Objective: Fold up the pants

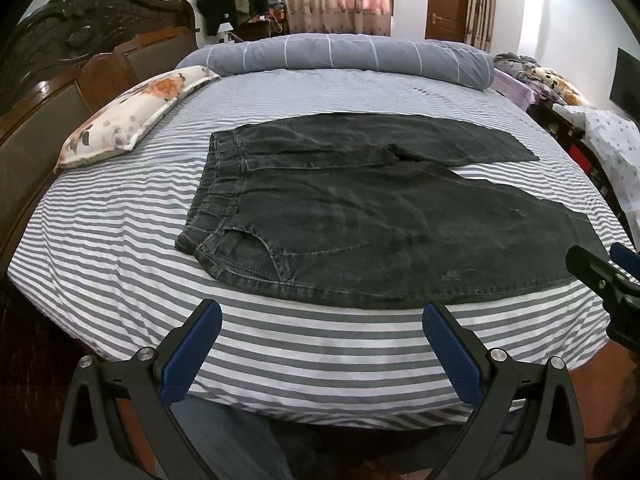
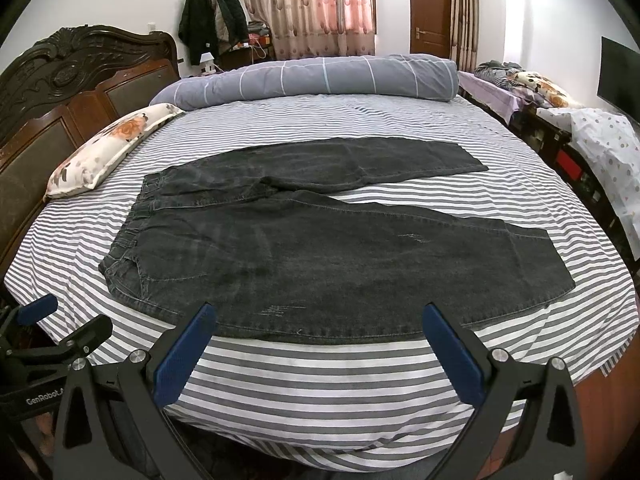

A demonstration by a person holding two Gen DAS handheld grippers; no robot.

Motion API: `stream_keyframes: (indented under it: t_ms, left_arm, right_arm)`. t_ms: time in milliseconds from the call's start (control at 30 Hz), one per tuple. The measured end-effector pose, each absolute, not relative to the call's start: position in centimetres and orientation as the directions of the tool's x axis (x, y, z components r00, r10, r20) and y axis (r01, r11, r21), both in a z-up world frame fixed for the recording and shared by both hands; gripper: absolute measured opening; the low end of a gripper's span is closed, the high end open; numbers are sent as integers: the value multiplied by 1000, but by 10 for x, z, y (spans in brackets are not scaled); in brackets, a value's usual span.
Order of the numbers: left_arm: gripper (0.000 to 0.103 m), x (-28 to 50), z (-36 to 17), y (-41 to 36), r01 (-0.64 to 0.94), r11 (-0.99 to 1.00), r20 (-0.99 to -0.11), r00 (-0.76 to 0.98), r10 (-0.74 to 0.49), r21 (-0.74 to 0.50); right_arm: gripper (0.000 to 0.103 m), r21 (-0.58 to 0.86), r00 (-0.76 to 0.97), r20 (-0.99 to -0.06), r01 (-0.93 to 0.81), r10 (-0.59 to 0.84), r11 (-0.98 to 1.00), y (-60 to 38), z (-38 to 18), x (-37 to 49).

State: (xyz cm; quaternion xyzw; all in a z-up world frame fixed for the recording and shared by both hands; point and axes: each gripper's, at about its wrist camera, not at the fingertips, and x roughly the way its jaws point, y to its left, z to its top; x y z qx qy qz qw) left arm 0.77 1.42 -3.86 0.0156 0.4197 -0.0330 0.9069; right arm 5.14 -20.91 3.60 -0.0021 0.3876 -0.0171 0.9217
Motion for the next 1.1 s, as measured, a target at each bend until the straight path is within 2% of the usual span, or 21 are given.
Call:
stream_keyframes:
  t_ms: [1100]
  left_arm:
    - [100, 2, -38, 16, 56, 998, -776, 631, -27, 12]
  right_arm:
    - [103, -14, 702, -712, 21, -25, 1000, -201, 42, 50]
